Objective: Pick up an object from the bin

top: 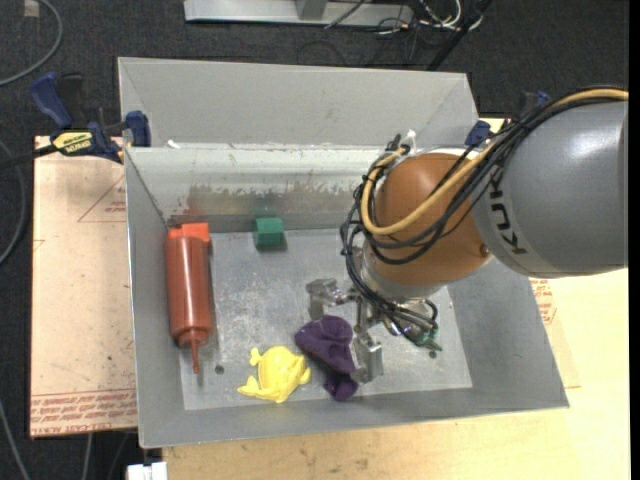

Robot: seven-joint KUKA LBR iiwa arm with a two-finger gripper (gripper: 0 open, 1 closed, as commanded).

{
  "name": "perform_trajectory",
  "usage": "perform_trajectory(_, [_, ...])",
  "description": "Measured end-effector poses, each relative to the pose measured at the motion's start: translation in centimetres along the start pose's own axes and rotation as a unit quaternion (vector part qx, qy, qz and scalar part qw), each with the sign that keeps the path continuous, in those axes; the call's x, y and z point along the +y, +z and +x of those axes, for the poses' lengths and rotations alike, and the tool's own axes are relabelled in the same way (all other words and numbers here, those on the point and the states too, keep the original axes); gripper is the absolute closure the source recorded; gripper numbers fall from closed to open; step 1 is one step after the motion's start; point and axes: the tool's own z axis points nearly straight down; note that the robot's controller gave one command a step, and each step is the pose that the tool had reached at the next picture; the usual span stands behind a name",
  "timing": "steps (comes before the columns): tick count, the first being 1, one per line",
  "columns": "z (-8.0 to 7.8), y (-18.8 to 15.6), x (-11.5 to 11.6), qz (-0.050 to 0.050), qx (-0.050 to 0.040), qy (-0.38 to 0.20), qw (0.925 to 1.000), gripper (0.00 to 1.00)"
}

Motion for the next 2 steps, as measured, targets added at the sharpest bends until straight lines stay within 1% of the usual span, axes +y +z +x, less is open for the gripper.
perform_trajectory(1, [0.6,2.8,0.3,0.000,0.0000,-0.178,0.9841,0.00])
perform_trajectory(2, [0.7,6.6,-0.2,-0.001,-0.0003,-0.200,0.9797,1.00])
